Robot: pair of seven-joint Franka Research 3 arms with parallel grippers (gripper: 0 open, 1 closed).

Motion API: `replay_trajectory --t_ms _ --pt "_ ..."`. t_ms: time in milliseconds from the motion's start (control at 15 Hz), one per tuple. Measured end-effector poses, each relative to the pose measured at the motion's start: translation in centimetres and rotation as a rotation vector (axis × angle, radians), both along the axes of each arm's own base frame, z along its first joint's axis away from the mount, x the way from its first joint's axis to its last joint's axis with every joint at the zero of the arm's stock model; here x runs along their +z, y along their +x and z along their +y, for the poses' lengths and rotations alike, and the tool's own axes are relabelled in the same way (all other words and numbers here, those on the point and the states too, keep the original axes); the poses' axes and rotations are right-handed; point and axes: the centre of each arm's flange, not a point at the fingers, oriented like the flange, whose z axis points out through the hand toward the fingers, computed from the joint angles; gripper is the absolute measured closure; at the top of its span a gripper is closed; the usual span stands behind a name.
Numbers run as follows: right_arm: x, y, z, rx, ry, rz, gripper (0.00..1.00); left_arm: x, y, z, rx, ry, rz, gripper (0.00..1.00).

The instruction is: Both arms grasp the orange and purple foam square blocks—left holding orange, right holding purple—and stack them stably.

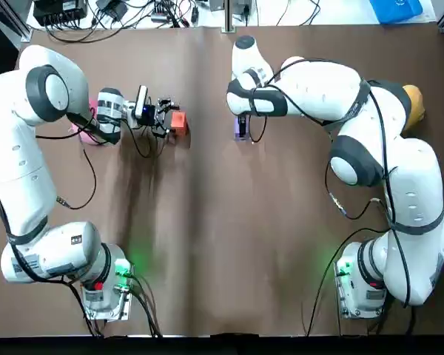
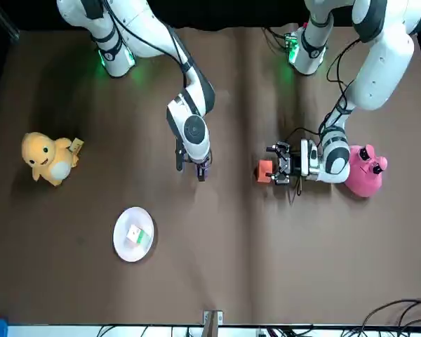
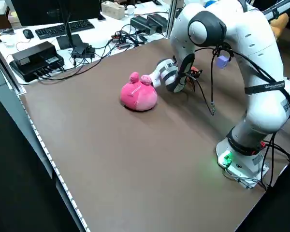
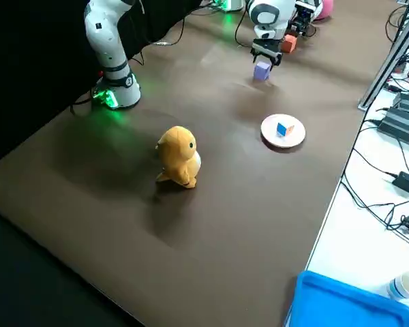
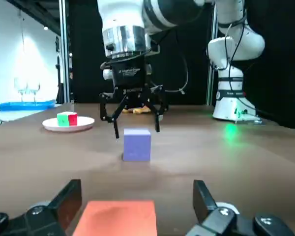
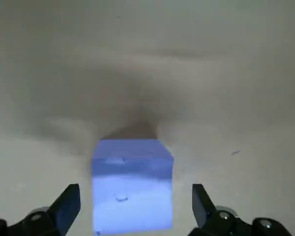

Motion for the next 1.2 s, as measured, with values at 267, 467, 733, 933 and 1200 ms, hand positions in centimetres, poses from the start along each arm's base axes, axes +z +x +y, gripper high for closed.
replay_trajectory --t_ms 267,467,733,933,1200 --pt "-0.97 -0.48 0.06 0.005 -0.010 0.008 0.00 -1.02 -0.37 0.05 0.015 0.025 0.013 0.00" --pt "-1.14 -0.55 0.00 0.005 -0.011 0.008 0.05 -1.01 -0.38 0.01 0.015 0.024 0.013 0.00" --pt "-0.98 -0.38 0.00 0.003 -0.005 -0.001 0.40 -0.85 -0.04 -0.06 0.015 0.029 0.004 0.00" --pt "-0.96 -0.35 0.01 0.003 -0.003 -0.004 0.40 -0.81 0.06 -0.10 0.015 0.033 0.001 0.00" --pt "-0.92 -0.24 -0.02 0.001 -0.001 -0.009 0.40 -0.71 0.19 -0.07 0.016 0.037 -0.002 0.00"
